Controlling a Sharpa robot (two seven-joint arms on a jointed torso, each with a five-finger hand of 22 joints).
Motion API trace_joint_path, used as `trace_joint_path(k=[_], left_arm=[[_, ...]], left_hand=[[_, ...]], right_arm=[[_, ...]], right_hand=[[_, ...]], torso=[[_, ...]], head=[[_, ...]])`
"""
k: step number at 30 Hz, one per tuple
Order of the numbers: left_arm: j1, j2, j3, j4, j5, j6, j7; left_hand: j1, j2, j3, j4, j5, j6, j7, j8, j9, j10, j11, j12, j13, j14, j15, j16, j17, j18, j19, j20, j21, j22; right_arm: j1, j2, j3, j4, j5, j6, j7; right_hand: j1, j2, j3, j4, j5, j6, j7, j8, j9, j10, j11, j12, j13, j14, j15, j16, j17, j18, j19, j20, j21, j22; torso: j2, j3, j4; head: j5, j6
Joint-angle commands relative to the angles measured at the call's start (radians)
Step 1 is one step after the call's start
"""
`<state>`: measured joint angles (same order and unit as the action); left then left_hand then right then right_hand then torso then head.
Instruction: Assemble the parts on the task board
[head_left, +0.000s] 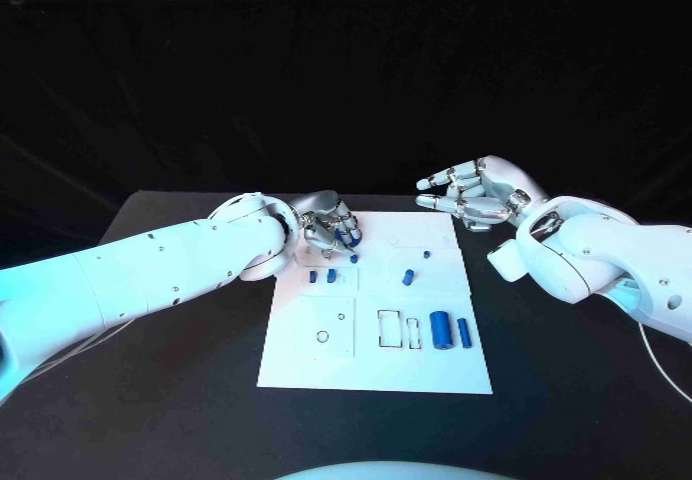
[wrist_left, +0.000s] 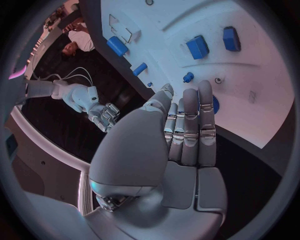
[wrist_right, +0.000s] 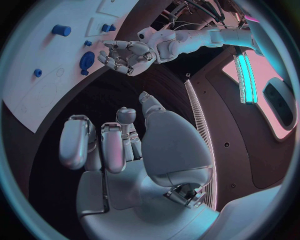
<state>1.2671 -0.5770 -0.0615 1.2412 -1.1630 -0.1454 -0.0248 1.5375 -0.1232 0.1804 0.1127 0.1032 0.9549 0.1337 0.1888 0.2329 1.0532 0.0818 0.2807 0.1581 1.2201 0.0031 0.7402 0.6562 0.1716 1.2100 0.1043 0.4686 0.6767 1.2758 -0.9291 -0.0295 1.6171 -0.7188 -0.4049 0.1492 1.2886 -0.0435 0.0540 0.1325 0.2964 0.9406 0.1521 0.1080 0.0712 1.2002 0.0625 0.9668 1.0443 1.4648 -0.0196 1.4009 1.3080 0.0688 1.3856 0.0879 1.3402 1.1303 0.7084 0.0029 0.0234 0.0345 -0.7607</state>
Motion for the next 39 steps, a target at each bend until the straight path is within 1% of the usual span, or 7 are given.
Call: trace_joint_path(k=[1,4,7,9,15,28,39], left_arm=[[-0.001,0.018,-0.003,-0.013,-0.196,-0.02,0.036],[-0.001,0.034,-0.006,-0.024,-0.245,-0.003,0.02],[-0.002,0.047,-0.008,-0.035,-0.271,0.009,0.012],[-0.002,0.055,-0.008,-0.042,-0.282,0.014,0.007],[-0.003,0.076,-0.009,-0.064,-0.319,0.039,-0.021],[-0.012,0.107,-0.01,-0.099,-0.365,0.099,-0.051],[-0.015,0.117,-0.01,-0.108,-0.368,0.111,-0.055]], left_hand=[[-0.016,-0.011,0.014,0.005,-0.002,0.025,-0.001,-0.009,-0.016,0.025,-0.003,-0.015,-0.019,0.078,-0.005,0.124,0.105,0.012,0.047,-0.005,0.028,0.015],[-0.032,-0.02,0.029,0.01,-0.003,0.045,-0.006,-0.022,-0.032,0.049,-0.009,-0.031,-0.037,0.149,-0.011,0.287,0.258,0.002,0.101,-0.011,0.111,0.078],[-0.041,-0.026,0.043,0.013,-0.003,0.063,-0.006,-0.032,-0.042,0.064,-0.011,-0.046,-0.05,0.166,-0.013,0.348,0.314,-0.011,0.13,-0.014,0.193,0.149],[-0.045,-0.03,0.054,0.013,-0.004,0.076,-0.009,-0.039,-0.049,0.076,-0.013,-0.055,-0.058,0.193,-0.014,0.417,0.381,-0.027,0.164,-0.016,0.301,0.238],[-0.054,-0.037,0.079,0.011,-0.004,0.101,-0.013,-0.051,-0.059,0.093,-0.016,-0.072,-0.071,0.229,-0.017,0.52,0.483,-0.051,0.208,-0.02,0.461,0.373],[-0.065,-0.043,0.115,0.002,-0.005,0.129,-0.016,-0.065,-0.071,0.12,-0.021,-0.088,-0.08,0.266,-0.023,0.603,0.565,-0.084,0.258,-0.025,0.668,0.548],[-0.071,-0.044,0.123,-0.001,-0.006,0.135,-0.016,-0.069,-0.074,0.127,-0.023,-0.092,-0.081,0.272,-0.024,0.611,0.569,-0.092,0.268,-0.026,0.715,0.588]], right_arm=[[-0.001,0.003,0.0,0.0,-0.003,0.011,0.006],[-0.001,0.004,0.0,-0.001,-0.003,0.011,0.006],[-0.001,0.005,0.0,-0.001,-0.003,0.012,0.007],[-0.001,0.006,0.0,-0.001,-0.003,0.012,0.007],[-0.001,0.007,0.0,-0.001,-0.003,0.013,0.007],[-0.001,0.01,0.0,-0.001,-0.003,0.014,0.008],[-0.001,0.011,0.0,-0.001,-0.003,0.014,0.009]], right_hand=[[-0.005,0.006,-0.007,-0.001,0.007,-0.006,0.0,0.005,0.0,-0.007,0.002,0.0,-0.001,0.049,0.005,-0.005,0.025,0.019,-0.004,0.0,-0.006,0.0],[-0.005,0.006,-0.007,-0.001,0.007,-0.006,0.0,0.005,0.0,-0.007,0.002,0.0,-0.001,0.049,0.005,-0.005,0.025,0.019,-0.004,0.0,-0.006,0.0],[-0.005,0.006,-0.007,-0.001,0.007,-0.006,0.0,0.005,0.0,-0.007,0.002,0.0,-0.001,0.049,0.005,-0.005,0.025,0.019,-0.004,0.0,-0.006,0.0],[-0.005,0.006,-0.007,-0.001,0.007,-0.006,0.0,0.005,0.0,-0.007,0.002,0.0,-0.001,0.049,0.005,-0.005,0.025,0.019,-0.004,0.0,-0.006,0.0],[-0.005,0.006,-0.007,-0.001,0.007,-0.006,0.0,0.005,0.0,-0.007,0.002,0.0,-0.001,0.049,0.005,-0.005,0.025,0.019,-0.004,0.0,-0.006,0.0],[-0.005,0.006,-0.007,-0.001,0.007,-0.006,0.0,0.005,0.0,-0.007,0.002,0.0,-0.001,0.049,0.005,-0.005,0.025,0.019,-0.004,0.0,-0.006,0.0],[-0.003,0.009,-0.007,-0.001,0.008,-0.006,0.001,0.005,0.0,-0.007,0.002,0.001,-0.001,0.049,0.005,-0.005,0.024,0.019,-0.004,0.0,-0.006,0.0]], torso=[[0.0,0.0007,0.0005],[0.001,0.0006,-0.0006],[0.0,0.0014,-0.0008],[0.0,0.0011,-0.0001],[0.0,0.0014,0.0001],[0.0,0.001,0.0007],[-0.001,0.0008,0.0016]], head=[[-0.002,0.001],[-0.001,0.001],[-0.002,0.001],[-0.004,0.001],[-0.005,-0.001],[-0.009,-0.005],[-0.01,-0.008]])
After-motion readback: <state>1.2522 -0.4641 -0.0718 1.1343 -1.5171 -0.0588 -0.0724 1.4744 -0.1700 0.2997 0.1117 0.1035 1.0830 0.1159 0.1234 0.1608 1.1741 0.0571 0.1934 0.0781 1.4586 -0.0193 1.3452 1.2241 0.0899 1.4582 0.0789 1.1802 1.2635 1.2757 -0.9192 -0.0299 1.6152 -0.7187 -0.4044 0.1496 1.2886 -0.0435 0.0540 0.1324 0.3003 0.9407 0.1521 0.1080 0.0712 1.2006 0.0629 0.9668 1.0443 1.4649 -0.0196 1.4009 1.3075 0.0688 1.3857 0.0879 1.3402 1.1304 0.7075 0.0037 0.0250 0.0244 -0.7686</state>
